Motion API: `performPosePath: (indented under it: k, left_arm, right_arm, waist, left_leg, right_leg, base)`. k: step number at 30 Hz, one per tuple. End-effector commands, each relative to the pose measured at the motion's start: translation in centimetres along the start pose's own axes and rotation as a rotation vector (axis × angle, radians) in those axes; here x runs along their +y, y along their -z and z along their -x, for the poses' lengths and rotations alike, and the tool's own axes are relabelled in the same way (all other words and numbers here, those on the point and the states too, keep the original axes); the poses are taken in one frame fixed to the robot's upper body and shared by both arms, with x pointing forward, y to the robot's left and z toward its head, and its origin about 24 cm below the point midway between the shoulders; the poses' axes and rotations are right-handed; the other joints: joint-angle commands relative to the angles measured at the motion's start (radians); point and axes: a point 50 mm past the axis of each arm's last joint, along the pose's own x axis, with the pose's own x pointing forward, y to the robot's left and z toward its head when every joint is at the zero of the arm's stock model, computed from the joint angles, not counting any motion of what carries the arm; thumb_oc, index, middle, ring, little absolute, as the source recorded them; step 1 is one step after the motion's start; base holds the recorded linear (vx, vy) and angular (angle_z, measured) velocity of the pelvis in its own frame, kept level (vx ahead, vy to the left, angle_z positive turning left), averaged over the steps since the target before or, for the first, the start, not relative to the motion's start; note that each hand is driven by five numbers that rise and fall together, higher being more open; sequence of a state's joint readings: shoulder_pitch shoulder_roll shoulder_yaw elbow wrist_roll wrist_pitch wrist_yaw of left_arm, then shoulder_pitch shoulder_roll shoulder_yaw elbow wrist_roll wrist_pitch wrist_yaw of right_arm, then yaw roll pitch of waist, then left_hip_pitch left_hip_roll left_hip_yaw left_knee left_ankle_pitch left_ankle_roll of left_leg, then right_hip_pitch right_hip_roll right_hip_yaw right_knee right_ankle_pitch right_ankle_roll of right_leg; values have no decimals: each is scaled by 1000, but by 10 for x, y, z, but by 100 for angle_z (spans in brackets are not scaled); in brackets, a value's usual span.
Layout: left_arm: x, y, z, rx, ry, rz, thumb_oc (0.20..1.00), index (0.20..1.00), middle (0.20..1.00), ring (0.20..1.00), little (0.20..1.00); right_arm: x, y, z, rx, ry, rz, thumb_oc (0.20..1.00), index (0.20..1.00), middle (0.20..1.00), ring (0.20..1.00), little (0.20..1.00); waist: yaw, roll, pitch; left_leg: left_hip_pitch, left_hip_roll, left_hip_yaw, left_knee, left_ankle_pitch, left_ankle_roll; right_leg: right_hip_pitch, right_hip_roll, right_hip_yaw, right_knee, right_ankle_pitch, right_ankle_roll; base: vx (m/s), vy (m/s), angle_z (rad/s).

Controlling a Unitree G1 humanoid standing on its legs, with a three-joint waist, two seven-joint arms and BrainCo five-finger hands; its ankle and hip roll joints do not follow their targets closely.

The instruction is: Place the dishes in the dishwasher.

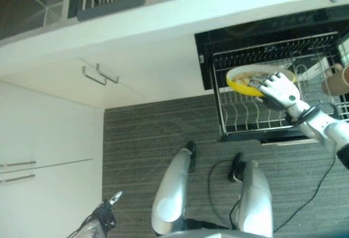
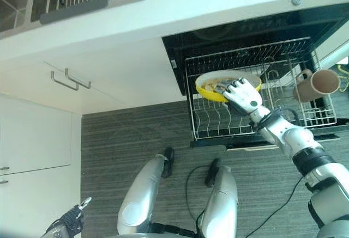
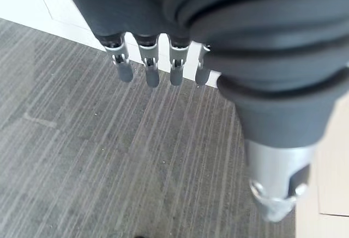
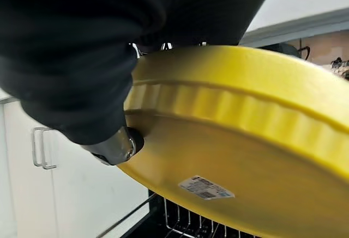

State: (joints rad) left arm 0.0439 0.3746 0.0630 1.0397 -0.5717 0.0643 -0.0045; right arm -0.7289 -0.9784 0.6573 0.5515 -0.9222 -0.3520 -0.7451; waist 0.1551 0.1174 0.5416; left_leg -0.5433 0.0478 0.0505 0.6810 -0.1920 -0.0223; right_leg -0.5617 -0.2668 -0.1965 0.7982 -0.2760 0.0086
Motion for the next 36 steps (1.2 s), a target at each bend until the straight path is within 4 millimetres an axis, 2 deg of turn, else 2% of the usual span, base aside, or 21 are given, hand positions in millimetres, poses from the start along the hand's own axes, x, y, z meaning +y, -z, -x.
performPosePath:
  k: [1, 7, 16, 21, 24, 29, 33, 35, 36]
  left_arm:
    - [28, 4, 6, 7, -70, -31, 1000, 1000, 1000, 1000, 1000]
    - [28, 0, 4, 4, -58, -29, 1000, 1000, 1000, 1000, 1000]
    - [29, -9, 2, -18, -53, -32, 1000, 1000, 1000, 1000, 1000]
    - [32, -19, 4, -55, -30, -33, 1000, 1000, 1000, 1000, 1000]
    - [35, -20, 4, -60, -25, -43, 1000, 1000, 1000, 1000, 1000]
    - [33, -26, 5, -76, 4, -62, 1000, 1000, 1000, 1000, 1000]
    - [35, -34, 5, -84, 23, -71, 1000, 1000, 1000, 1000, 1000]
    - [35, -39, 5, -92, 32, -90, 1000, 1000, 1000, 1000, 1000]
    - [37, -41, 6, -94, 30, -98, 1000, 1000, 1000, 1000, 1000]
  right_arm:
    - [-13, 3, -16, 51, 104, -23, 200, 200, 200, 200, 200]
    - [-15, 13, -26, 46, 57, 20, 200, 200, 200, 200, 200]
    - [-13, 25, -33, 95, 20, 72, 200, 200, 200, 200, 200]
    - [-22, 40, -44, 153, 36, 131, 200, 200, 200, 200, 200]
    - [-26, 52, -47, 244, 41, 142, 200, 200, 200, 200, 200]
    - [-22, 56, -51, 278, -49, 155, 200, 200, 200, 200, 200]
    - [0, 49, -44, 310, -211, 40, 200, 200, 200, 200, 200]
    - [12, 48, -37, 353, -320, -27, 809, 809, 809, 809, 809]
    - [20, 47, -32, 378, -395, -72, 1000, 1000, 1000, 1000, 1000]
  waist:
    - [15, -28, -57]
    - [22, -29, -62]
    - [31, -24, -77]
    - [43, -11, -88]
    - [50, -8, -96]
    - [59, -10, -101]
    - [65, -21, -104]
    - [68, -26, -103]
    - [70, -27, -102]
  left_leg:
    - [6, 67, -21, 100, -104, -32]
    - [-49, 62, -22, 134, -124, -23]
    - [-125, 63, -36, 194, -148, -17]
    - [-248, 57, -50, 290, -167, -8]
    - [-299, 57, -56, 312, -166, -4]
    - [-352, 57, -66, 345, -164, 0]
    - [-359, 63, -69, 343, -161, 2]
    - [-358, 64, -70, 347, -163, 3]
    - [-356, 65, -70, 347, -164, 2]
  right_leg:
    - [90, -77, 5, -41, -7, 90]
    - [-10, -104, 33, 47, -24, 100]
    - [-120, -106, 57, 144, -53, 93]
    - [-249, -104, 86, 221, -60, 85]
    - [-300, -94, 101, 245, -62, 82]
    - [-347, -85, 109, 272, -65, 74]
    - [-355, -78, 107, 275, -67, 68]
    - [-352, -78, 103, 277, -68, 66]
    - [-349, -78, 101, 275, -69, 65]
  base:
    - [26, 12, -6]
    - [-10, 5, -3]
    - [25, -28, 4]
    - [22, -10, 1]
    - [-21, -17, -8]
    - [0, 0, 0]
    - [31, -31, -1]
    - [39, -35, 1]
    - [30, -30, 1]
